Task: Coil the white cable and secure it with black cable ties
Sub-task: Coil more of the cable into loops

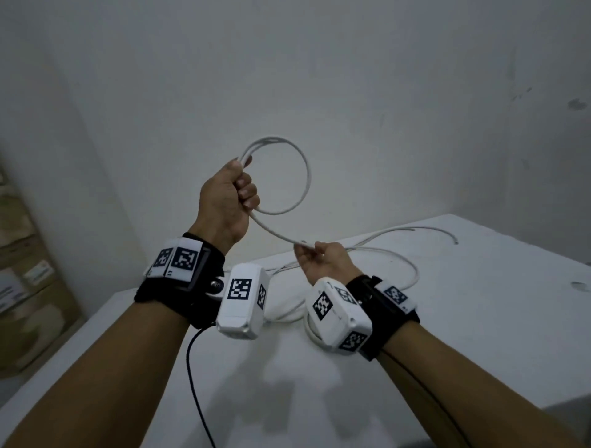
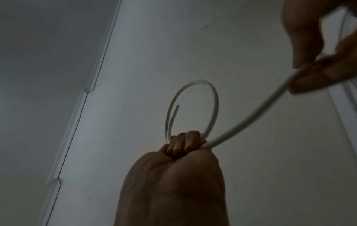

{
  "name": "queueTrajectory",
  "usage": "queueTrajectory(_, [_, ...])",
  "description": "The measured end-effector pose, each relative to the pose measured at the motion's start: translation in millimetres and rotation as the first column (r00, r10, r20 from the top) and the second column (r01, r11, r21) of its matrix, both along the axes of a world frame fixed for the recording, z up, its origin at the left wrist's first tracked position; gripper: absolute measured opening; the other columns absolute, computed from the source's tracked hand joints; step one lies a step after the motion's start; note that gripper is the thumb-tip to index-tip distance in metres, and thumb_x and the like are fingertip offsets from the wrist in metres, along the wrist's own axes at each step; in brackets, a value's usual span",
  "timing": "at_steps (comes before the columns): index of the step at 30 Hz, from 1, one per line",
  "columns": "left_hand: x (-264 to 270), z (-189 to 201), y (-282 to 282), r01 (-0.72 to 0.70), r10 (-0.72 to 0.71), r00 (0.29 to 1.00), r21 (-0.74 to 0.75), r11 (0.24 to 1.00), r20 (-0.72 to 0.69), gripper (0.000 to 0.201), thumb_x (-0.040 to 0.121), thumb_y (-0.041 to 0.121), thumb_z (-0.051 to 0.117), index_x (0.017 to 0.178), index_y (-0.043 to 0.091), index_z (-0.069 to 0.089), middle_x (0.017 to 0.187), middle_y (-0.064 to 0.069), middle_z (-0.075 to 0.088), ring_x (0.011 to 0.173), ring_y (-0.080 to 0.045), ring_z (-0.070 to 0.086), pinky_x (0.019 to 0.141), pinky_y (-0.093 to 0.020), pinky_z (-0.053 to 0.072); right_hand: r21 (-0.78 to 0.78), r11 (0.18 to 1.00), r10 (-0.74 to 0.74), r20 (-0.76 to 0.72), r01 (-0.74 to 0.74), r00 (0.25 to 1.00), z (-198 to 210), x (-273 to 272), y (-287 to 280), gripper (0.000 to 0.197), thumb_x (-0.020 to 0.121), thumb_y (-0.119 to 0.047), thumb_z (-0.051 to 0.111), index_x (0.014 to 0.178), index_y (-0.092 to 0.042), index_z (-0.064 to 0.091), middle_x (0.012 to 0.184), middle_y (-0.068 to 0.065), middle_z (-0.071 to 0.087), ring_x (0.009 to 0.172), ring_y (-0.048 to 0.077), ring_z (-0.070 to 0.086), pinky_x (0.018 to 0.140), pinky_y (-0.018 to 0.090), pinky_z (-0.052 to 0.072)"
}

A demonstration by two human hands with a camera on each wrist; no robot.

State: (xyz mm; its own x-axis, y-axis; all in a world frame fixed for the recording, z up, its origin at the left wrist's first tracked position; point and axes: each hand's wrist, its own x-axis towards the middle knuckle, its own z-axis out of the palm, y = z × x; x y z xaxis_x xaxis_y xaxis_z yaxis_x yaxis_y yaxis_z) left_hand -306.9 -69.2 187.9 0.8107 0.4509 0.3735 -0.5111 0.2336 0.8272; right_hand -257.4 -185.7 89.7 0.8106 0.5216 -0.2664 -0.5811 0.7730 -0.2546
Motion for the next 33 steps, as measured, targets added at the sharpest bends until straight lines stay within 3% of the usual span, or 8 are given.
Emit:
queueTrajectory(1, [-2.2, -3.0, 7.0, -0.022, 0.022, 1.0, 0.007, 1.0, -0.019, 0.02, 0.1, 0.013, 0.04, 0.09, 0.009, 0.057, 0.047, 0.008, 0.035, 0.038, -0.004, 0.029, 0.036, -0.017, 0.025, -0.04, 0.999, -0.001, 0.042, 0.003, 0.999, 2.5, 2.2, 1.8, 0.028, 0.099, -0.001, 0.031, 0.074, -0.003, 0.044, 0.071, 0.014, 0.045, 0.062, 0.024, 0.046, 0.042, 0.026, 0.054])
queueTrajectory(2, [-4.2, -7.1, 13.6, -0.04, 0.041, 0.998, 0.011, 0.999, -0.042, 0.02, 0.099, 0.013, 0.041, 0.089, 0.009, 0.057, 0.047, 0.008, 0.034, 0.038, -0.004, 0.029, 0.035, -0.017, 0.025, -0.085, 0.996, 0.008, 0.087, 0.0, 0.996, 3.8, 2.8, 2.8, 0.027, 0.098, 0.0, 0.031, 0.074, -0.004, 0.044, 0.07, 0.013, 0.045, 0.06, 0.022, 0.046, 0.036, 0.023, 0.05])
queueTrajectory(6, [-10.8, -27.9, 31.5, -0.07, 0.069, 0.988, 0.004, 0.998, -0.135, 0.022, 0.099, 0.012, 0.039, 0.088, 0.008, 0.057, 0.045, 0.009, 0.033, 0.034, -0.003, 0.026, 0.033, -0.015, 0.021, -0.148, 0.989, 0.045, 0.189, -0.017, 0.981, 6.6, 1.2, 3.2, 0.022, 0.096, -0.002, 0.036, 0.075, -0.008, 0.042, 0.065, 0.007, 0.041, 0.056, 0.018, 0.042, 0.038, 0.018, 0.046])
queueTrajectory(10, [-17.0, -47.7, 37.6, -0.051, 0.047, 0.97, -0.011, 0.999, -0.237, 0.027, 0.101, 0.011, 0.035, 0.085, 0.008, 0.057, 0.041, 0.009, 0.031, 0.031, -0.002, 0.023, 0.03, -0.014, 0.017, -0.291, 0.951, -0.016, 0.287, 0.104, 0.958, 16.6, 6.9, 2.0, 0.023, 0.098, -0.005, 0.036, 0.076, -0.007, 0.043, 0.066, 0.008, 0.044, 0.057, 0.018, 0.042, 0.045, 0.025, 0.043])
queueTrajectory(14, [-21.3, -58.1, 42.7, 0.006, -0.028, 0.962, -0.084, 0.996, -0.27, 0.028, 0.101, 0.012, 0.034, 0.087, 0.006, 0.057, 0.041, 0.009, 0.031, 0.03, -0.002, 0.024, 0.03, -0.014, 0.016, -0.424, 0.867, -0.027, 0.485, 0.263, 0.874, 34.1, 10.2, -3.4, 0.024, 0.095, 0.0, 0.04, 0.073, -0.007, 0.046, 0.065, 0.009, 0.049, 0.056, 0.019, 0.047, 0.051, 0.027, 0.042])
queueTrajectory(19, [-22.1, -64.1, 41.3, 0.069, -0.087, 0.954, -0.071, 0.995, -0.287, 0.025, 0.101, 0.014, 0.036, 0.092, 0.006, 0.058, 0.043, 0.009, 0.031, 0.031, -0.002, 0.024, 0.03, -0.014, 0.018, -0.486, 0.834, 0.062, 0.553, 0.262, 0.831, 43.4, 11.7, -13.0, 0.018, 0.092, -0.004, 0.047, 0.076, -0.009, 0.052, 0.063, 0.005, 0.049, 0.055, 0.016, 0.047, 0.055, 0.027, 0.04])
queueTrajectory(25, [-21.9, -72.2, 26.3, 0.094, -0.07, 0.946, 0.063, 0.994, -0.317, 0.024, 0.099, 0.014, 0.041, 0.095, 0.004, 0.062, 0.047, 0.009, 0.031, 0.034, -0.002, 0.023, 0.032, -0.013, 0.016, -0.607, 0.698, 0.26, 0.709, 0.38, 0.656, 34.8, 7.9, -21.9, 0.023, 0.095, -0.005, 0.045, 0.105, -0.008, 0.065, 0.064, 0.001, 0.048, 0.055, 0.012, 0.044, 0.051, 0.024, 0.04])
queueTrajectory(33, [-17.2, -76.9, 14.1, 0.077, -0.037, 0.944, 0.109, 0.991, -0.329, 0.025, 0.099, 0.013, 0.04, 0.1, 0.002, 0.061, 0.048, 0.008, 0.031, 0.035, -0.002, 0.023, 0.033, -0.014, 0.018, -0.6, 0.526, 0.305, 0.794, 0.602, 0.525, 26.5, 8.5, -25.1, 0.024, 0.091, -0.003, 0.042, 0.084, -0.01, 0.064, 0.065, -0.001, 0.048, 0.055, 0.012, 0.041, 0.043, 0.019, 0.036])
